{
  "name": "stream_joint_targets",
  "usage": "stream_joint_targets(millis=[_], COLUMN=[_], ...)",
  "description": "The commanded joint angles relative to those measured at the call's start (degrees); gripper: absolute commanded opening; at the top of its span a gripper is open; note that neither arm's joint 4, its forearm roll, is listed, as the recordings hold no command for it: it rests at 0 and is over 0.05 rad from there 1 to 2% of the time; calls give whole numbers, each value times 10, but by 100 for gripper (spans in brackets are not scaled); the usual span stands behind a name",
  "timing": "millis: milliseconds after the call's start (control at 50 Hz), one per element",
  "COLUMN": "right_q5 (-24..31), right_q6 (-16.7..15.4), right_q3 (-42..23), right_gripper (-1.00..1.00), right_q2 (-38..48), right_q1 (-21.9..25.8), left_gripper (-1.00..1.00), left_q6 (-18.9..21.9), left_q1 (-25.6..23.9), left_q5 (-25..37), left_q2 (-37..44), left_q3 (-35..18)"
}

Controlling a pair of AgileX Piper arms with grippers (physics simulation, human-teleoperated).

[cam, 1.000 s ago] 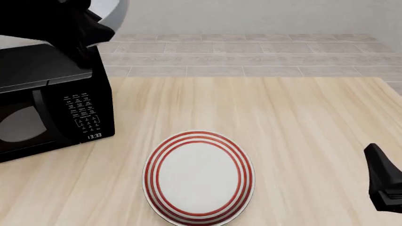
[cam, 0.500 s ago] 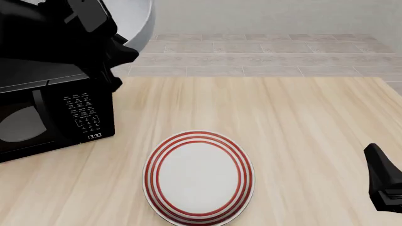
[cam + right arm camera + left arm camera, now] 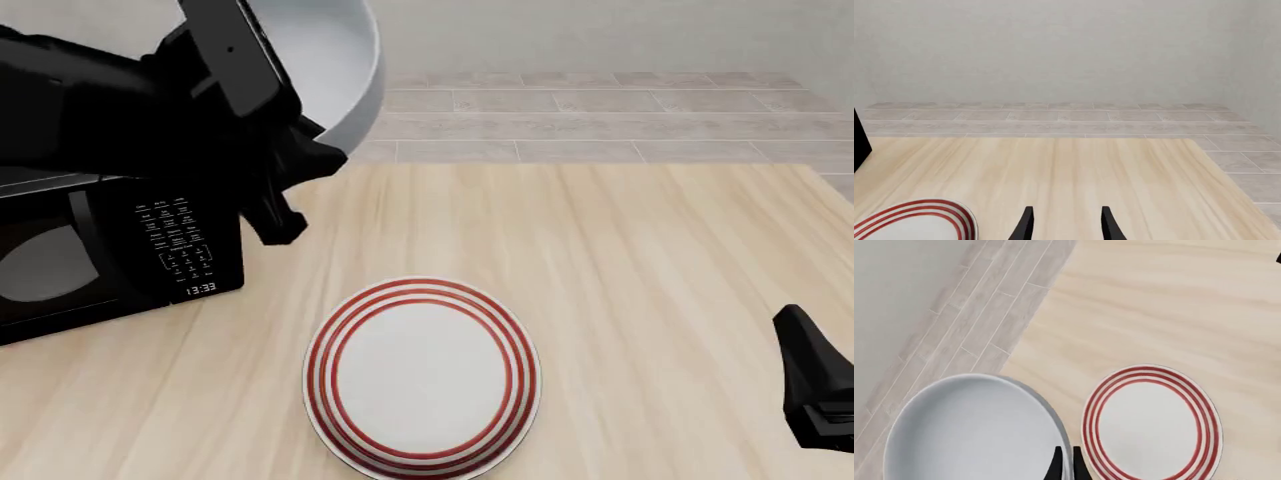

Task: Pick up the white bowl and put it on the plate.

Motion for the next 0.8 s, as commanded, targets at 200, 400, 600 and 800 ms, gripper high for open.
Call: stream_joint_targets(millis=[200, 400, 600, 800], right_q5=[0, 0, 0, 0], right_q6=[0, 0, 0, 0], right_q3=[0, 0, 0, 0], right_gripper=[100, 100, 100, 100], right_q2=[0, 0, 0, 0], right_q1=[0, 0, 0, 0], left_gripper=[-100, -100, -100, -100], left_q6=[-41, -68, -87, -109], left_q1=[-70, -104, -131, -156], left_q5=[-21, -37, -40, -38], left_q2=[1, 1, -9, -23], left_q3=[31, 49, 69, 82])
